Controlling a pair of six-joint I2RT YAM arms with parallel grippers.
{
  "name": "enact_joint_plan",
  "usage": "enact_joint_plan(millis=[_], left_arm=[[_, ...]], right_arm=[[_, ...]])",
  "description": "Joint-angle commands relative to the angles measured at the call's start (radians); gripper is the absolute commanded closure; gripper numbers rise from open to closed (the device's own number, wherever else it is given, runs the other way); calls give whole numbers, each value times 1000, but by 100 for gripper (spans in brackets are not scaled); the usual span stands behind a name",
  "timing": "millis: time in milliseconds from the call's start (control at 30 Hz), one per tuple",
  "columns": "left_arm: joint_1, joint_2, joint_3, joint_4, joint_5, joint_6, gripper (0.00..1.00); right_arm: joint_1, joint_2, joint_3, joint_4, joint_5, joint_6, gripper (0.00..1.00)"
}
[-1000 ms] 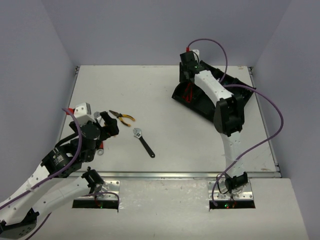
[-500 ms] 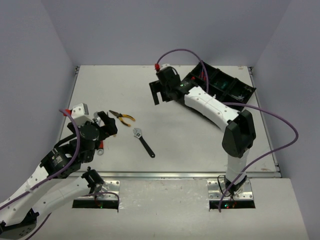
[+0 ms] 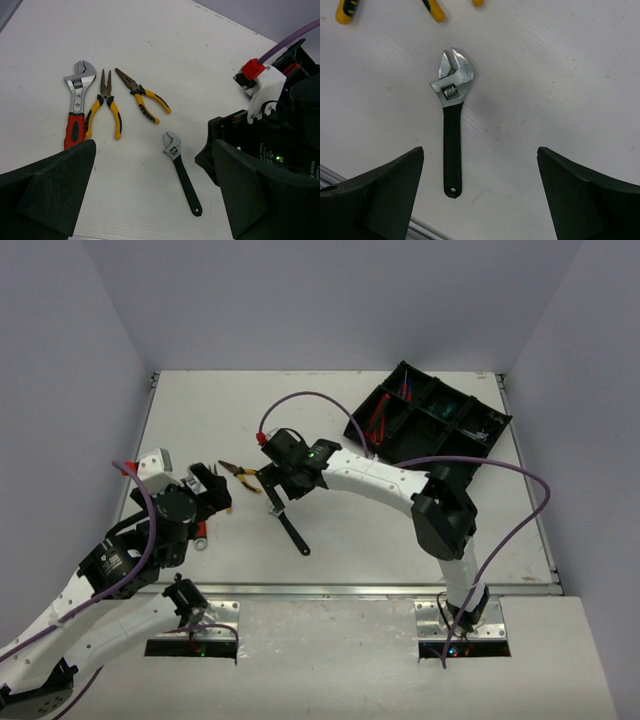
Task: Sort the tools into containers
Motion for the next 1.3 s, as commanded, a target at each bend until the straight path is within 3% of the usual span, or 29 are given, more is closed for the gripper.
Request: enact_joint_plan(millis=[0,133,300,500,800,933,1100,1267], left_arm=[[7,2,9,19,-14,-4,0],[8,2,8,19,-11,-2,0],[7,4,5,26,-5,4,0],[7,8,4,29,2,10,0],[7,3,1,50,22,29,0],[7,23,-3,61,35,45,0],[7,30,-3,65,41,50,0],[7,34,-5,68,47,56,0]], right_arm=[[18,33,70,72,-45,-15,8],[21,99,103,192,-81,-125,45],[16,196,192,282,0,-238,54],[-31,360,334,355,-10,-286,66],[-89,474,438,396,-91,-330,62],[-115,534,540,298,-239,-310,62],[-116,510,443,306,-396,-327,62],[-113,578,539,232,-362,-372,62]])
